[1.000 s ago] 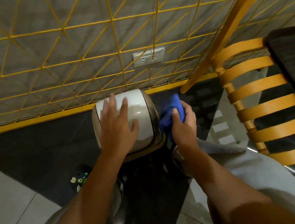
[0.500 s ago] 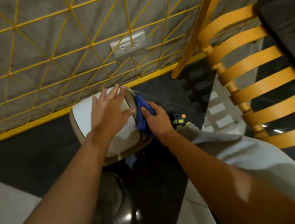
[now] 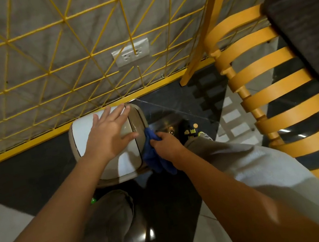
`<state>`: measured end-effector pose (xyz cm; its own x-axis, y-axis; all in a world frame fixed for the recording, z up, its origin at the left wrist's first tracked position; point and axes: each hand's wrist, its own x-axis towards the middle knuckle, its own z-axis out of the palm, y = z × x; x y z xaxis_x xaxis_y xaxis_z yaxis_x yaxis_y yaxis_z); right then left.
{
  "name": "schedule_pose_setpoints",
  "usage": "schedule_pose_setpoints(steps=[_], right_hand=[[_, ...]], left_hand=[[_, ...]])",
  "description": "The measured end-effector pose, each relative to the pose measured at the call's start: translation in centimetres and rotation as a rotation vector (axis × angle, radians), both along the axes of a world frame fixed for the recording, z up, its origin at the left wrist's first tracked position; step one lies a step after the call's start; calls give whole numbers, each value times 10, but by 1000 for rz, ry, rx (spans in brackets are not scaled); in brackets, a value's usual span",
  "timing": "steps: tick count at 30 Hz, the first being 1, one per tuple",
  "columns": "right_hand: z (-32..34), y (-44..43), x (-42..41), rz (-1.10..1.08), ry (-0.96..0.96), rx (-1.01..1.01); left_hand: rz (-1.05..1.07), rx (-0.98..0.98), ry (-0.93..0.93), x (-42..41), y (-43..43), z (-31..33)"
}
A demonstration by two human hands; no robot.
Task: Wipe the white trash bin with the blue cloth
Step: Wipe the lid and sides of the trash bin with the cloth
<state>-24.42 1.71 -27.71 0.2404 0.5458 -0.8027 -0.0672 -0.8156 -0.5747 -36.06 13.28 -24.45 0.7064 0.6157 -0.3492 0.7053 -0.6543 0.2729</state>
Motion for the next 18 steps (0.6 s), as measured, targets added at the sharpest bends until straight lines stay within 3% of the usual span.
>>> schedule_pose_setpoints(steps=[7, 14, 18], right_hand=[[-4, 4, -9, -69, 115, 56], [4, 36, -5, -101, 66, 234], [-2, 37, -5, -75, 54, 192]], left_hand=[[-42, -48, 21, -15, 6, 9], [2, -53, -2, -19, 0, 7], [45, -59, -27, -19, -2, 3]])
